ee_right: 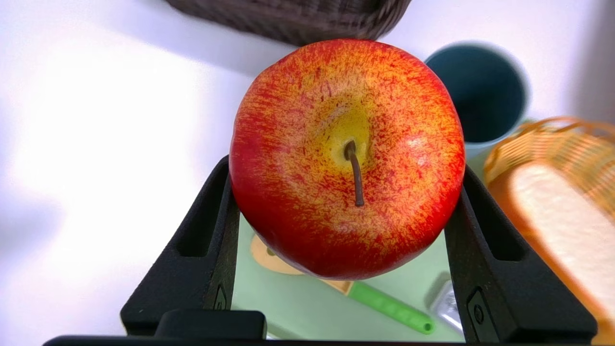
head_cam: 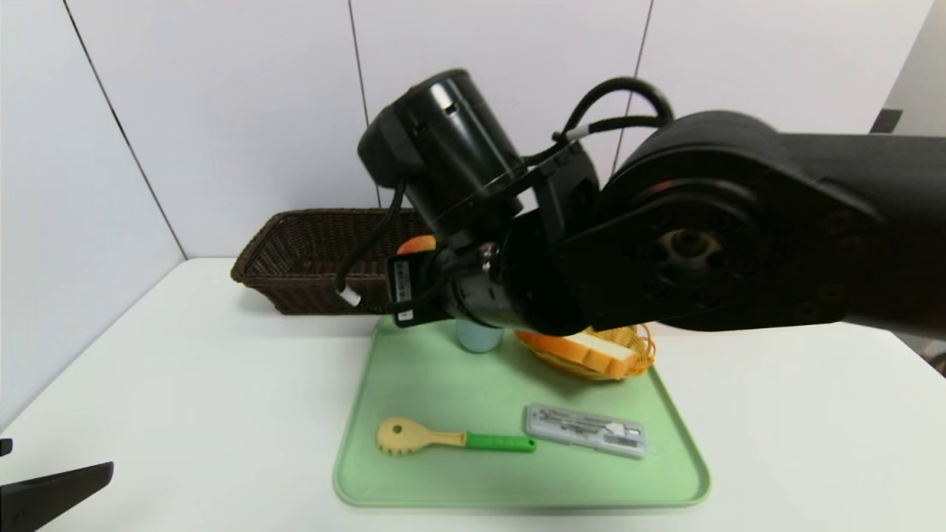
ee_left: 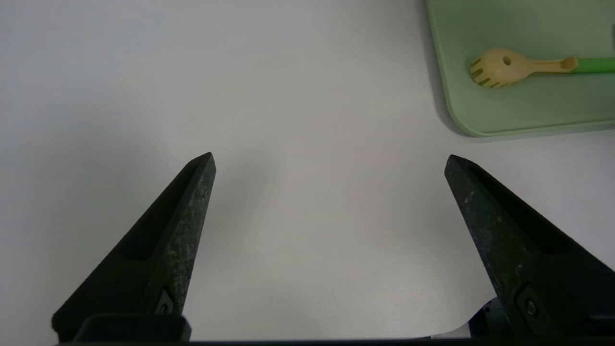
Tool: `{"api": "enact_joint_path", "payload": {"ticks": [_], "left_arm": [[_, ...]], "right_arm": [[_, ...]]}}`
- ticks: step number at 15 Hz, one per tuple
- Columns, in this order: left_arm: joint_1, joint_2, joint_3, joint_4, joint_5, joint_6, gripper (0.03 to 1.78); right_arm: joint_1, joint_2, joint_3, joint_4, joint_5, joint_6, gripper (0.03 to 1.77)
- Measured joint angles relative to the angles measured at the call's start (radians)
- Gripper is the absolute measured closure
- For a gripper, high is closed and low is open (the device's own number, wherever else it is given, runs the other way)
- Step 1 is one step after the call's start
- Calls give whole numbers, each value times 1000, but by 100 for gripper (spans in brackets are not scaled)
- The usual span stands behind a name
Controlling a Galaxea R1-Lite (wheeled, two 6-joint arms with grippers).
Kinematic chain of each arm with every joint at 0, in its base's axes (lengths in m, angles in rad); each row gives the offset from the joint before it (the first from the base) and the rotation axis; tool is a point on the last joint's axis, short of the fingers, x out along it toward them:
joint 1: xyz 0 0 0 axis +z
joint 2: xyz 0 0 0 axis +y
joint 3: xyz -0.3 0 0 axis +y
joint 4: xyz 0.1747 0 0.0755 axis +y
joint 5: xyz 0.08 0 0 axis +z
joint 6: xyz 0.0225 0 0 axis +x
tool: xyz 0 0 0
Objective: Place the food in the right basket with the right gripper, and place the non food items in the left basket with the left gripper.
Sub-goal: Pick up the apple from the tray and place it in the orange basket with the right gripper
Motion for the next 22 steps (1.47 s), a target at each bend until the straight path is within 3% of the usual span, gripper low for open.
{"api": "enact_joint_path", "payload": {"ticks": [5, 11, 17, 22], "left_arm": [[0, 0, -3, -8, -1, 0, 12], [0, 0, -2, -9, -1, 0, 12], [0, 0, -2, -9, -1, -1, 12], [0, 0, 0, -10, 0, -1, 12]], "right_arm": [[-135, -91, -1, -9, -1, -28, 63], [-405, -94, -1, -17, 15, -49, 63], [-636, -11, -1, -17, 116, -112, 63], [-739, 93, -1, -27, 128, -167, 63]]}}
